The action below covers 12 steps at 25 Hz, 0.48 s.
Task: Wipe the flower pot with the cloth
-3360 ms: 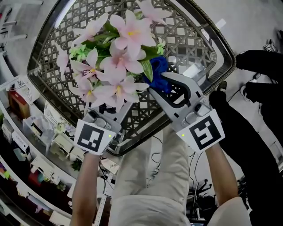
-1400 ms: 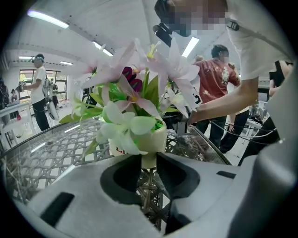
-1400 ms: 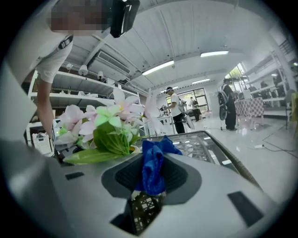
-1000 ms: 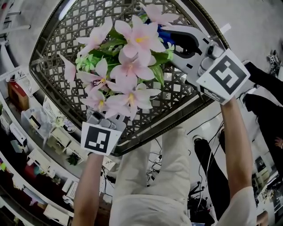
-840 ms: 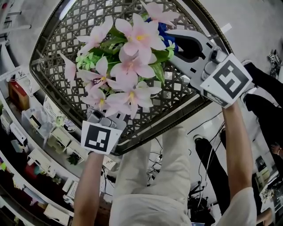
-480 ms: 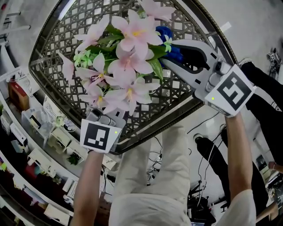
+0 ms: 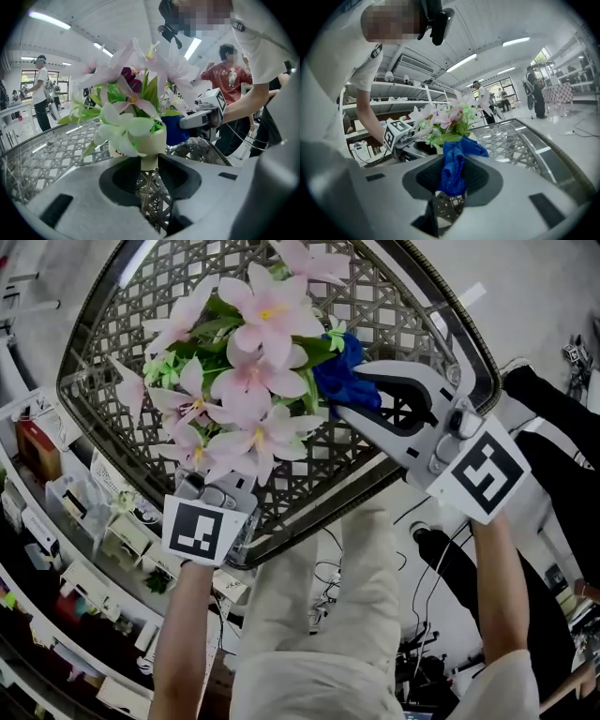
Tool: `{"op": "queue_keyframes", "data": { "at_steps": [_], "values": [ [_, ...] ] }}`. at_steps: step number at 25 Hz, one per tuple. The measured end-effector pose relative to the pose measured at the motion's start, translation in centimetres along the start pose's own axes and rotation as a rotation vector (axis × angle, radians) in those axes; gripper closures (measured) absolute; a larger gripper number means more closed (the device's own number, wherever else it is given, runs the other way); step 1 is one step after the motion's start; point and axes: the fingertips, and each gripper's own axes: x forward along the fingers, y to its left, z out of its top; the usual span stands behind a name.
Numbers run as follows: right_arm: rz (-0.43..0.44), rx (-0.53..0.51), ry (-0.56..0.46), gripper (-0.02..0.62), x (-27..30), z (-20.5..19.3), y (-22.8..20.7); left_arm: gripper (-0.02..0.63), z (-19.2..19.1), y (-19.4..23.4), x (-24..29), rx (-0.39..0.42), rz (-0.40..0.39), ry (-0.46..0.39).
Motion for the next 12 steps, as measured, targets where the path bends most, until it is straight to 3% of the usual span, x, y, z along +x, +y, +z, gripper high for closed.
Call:
{"op": "queue_keyframes", "data": {
  "at_steps": [8,12],
  "values": [
    [0.058,0.025,0.005,0.478,0.9,-1.4,3.5,0.489,0.0,-0.6,0.2,0.038,-0.026,0.010],
    [0.112,0.024,0.075,0.477,2.3,-2.7,5.8,0.489,0.2,-1.5,0.8,0.072,-0.063,0.020]
  ]
}}
